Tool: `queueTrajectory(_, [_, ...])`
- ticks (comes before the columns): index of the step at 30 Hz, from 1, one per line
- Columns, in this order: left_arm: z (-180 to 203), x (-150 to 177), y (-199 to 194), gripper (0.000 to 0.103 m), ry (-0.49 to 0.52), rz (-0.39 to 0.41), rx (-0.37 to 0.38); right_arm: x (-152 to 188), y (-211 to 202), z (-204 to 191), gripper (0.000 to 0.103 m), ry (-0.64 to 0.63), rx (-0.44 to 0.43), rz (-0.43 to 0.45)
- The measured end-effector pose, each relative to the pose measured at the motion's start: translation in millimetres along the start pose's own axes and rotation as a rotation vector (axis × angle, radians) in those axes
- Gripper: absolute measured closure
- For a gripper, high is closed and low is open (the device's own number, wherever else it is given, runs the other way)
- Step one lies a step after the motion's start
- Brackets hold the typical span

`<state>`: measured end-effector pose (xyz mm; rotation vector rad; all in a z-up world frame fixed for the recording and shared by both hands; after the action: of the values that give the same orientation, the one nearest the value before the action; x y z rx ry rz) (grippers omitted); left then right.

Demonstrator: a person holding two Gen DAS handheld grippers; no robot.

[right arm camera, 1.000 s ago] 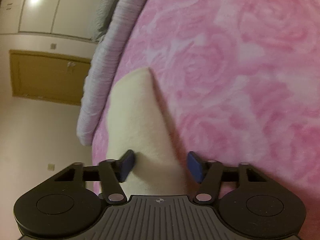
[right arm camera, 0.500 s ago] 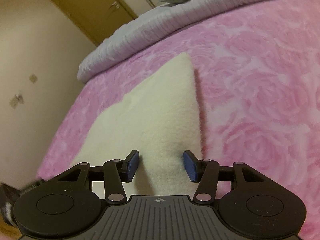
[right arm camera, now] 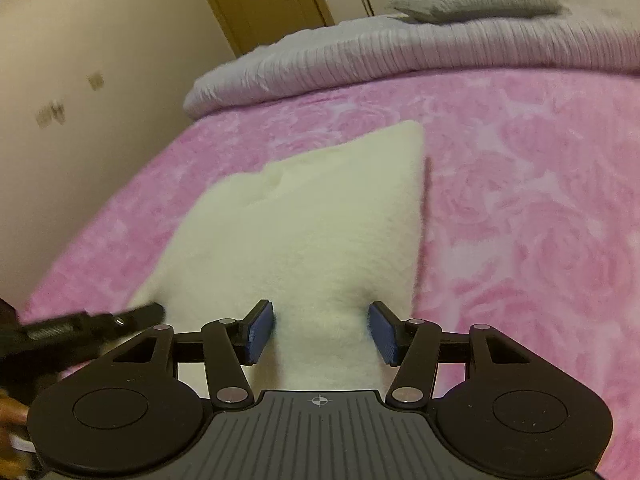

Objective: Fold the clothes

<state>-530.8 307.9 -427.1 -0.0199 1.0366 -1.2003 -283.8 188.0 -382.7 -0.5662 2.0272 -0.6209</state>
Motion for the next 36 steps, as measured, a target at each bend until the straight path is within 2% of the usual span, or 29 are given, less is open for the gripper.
queueTrajectory(2, [6, -6, -12, 0.080, 0.026, 0.011, -0.017, -1, -15, 4, 0.048, 0.040, -0.019, 0.022])
queueTrajectory(6, [33, -9, -44, 0.083, 0.159, 0.070, -0.071, 3, -49, 0, 0.048, 0.060, -0.016, 0.078])
queueTrajectory(9, [52, -5, -62, 0.085, 0.214, 0.122, -0.059, 11, -59, -7, 0.048, 0.038, -0.001, 0.084])
queueTrajectory(11, [57, 1, -62, 0.086, 0.222, 0.128, -0.035, 18, -56, -12, 0.048, 0.006, 0.002, 0.068])
queueTrajectory(13, [47, 10, -44, 0.089, 0.202, 0.057, -0.052, 26, -48, -14, 0.048, -0.019, 0.013, 0.037])
queueTrajectory(15, [35, 23, -28, 0.096, 0.199, 0.010, -0.102, 35, -38, -12, 0.048, -0.031, 0.036, 0.001])
queueTrajectory(16, [29, 29, -20, 0.095, 0.198, -0.012, -0.128, 38, -34, -11, 0.048, -0.036, 0.049, -0.009])
queueTrajectory(20, [38, 25, -34, 0.095, 0.200, 0.000, -0.165, 43, -34, -8, 0.048, -0.036, 0.081, -0.027])
queueTrajectory(22, [46, 24, -43, 0.092, 0.203, -0.002, -0.174, 41, -43, -9, 0.048, -0.025, 0.086, -0.023])
queueTrajectory(23, [51, 25, -48, 0.087, 0.197, -0.008, -0.180, 39, -47, -9, 0.048, -0.020, 0.089, -0.021])
queueTrajectory(26, [65, 35, -58, 0.063, 0.196, -0.037, -0.245, 36, -60, -10, 0.048, -0.004, 0.097, -0.015])
queueTrajectory(31, [89, 69, -68, 0.063, 0.266, -0.104, -0.362, 49, -68, 0, 0.046, 0.067, 0.176, -0.078])
queueTrajectory(36, [118, 83, -95, 0.062, 0.287, -0.085, -0.373, 58, -97, -7, 0.045, 0.074, 0.188, -0.057])
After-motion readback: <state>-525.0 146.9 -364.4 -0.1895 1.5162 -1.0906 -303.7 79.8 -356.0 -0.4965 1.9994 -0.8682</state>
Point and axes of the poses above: each gripper's, at about its wrist camera, not at the fingertips, and y roughly the way its jaws point, z to its right, x to its underside, the point moved 6 cm from there along y, roughly the way its jaws point, and after that the axes turned 5 degrees about y, right-handed, at the moved point
